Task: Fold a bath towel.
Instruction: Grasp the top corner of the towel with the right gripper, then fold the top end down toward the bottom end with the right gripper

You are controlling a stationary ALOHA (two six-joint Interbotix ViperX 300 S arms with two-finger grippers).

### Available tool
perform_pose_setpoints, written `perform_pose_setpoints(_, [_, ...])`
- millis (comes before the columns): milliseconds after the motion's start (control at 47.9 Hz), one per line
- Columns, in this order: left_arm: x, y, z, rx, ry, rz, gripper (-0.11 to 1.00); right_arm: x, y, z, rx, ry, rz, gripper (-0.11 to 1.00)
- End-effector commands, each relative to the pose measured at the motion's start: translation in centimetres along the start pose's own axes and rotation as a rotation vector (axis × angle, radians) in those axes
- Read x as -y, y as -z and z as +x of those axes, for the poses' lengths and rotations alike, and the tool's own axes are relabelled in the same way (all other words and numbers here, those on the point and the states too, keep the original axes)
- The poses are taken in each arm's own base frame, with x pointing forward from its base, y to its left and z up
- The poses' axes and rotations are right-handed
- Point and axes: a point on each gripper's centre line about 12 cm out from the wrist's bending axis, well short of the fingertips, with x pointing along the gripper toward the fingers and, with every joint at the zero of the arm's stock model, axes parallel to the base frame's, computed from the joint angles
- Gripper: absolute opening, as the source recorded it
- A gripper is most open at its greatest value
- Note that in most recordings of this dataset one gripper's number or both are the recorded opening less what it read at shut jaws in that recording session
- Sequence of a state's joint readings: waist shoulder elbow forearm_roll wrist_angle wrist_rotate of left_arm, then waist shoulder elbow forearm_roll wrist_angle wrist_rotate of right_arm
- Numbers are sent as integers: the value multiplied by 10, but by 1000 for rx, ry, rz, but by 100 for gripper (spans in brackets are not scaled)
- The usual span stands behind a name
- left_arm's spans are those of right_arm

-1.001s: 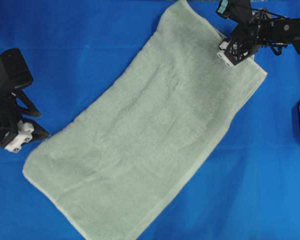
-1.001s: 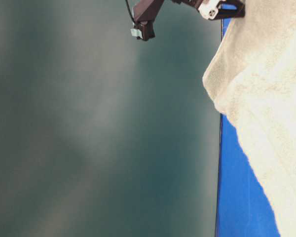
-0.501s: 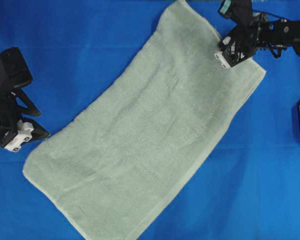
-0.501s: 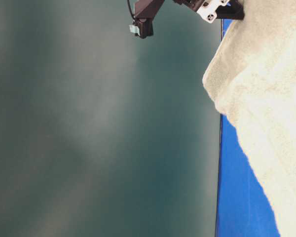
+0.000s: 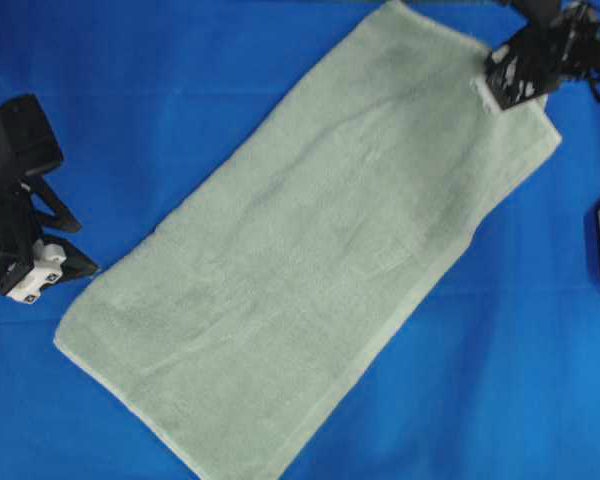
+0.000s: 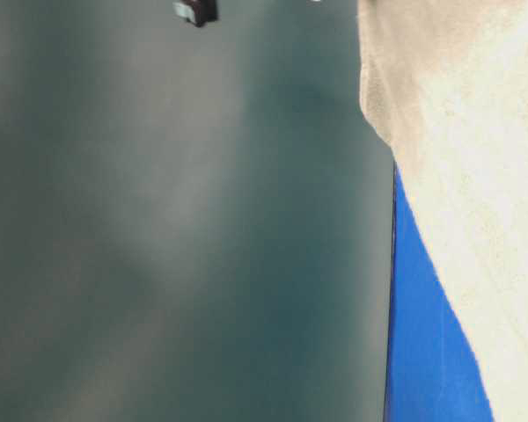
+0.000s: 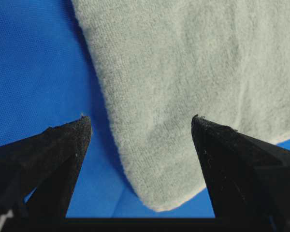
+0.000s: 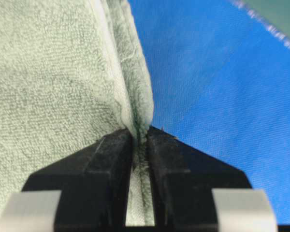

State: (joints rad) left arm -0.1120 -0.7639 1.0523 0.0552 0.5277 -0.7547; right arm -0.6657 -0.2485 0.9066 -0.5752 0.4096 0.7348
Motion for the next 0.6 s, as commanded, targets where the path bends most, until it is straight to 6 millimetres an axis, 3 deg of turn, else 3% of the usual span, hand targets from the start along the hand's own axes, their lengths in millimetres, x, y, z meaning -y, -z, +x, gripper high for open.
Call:
perform_pose_setpoints(0, [4, -5, -2, 18, 12, 6, 80, 2, -7, -8, 36, -8, 26, 14])
perform_pose_setpoints(125, [4, -5, -2, 18, 12, 3, 80, -20, -8, -12, 60, -90, 26, 14])
perform_pose_setpoints(229, [4, -5, -2, 20, 13, 4, 80, -58, -7, -23, 82, -202, -7, 14])
perform_pose_setpoints(459, [4, -5, -1, 15, 9, 4, 80, -178, 13, -69, 110, -529, -171, 14])
perform_pose_setpoints(584, [4, -6, 1, 16, 10, 9, 80, -238, 26, -80, 89, -627, -247, 14])
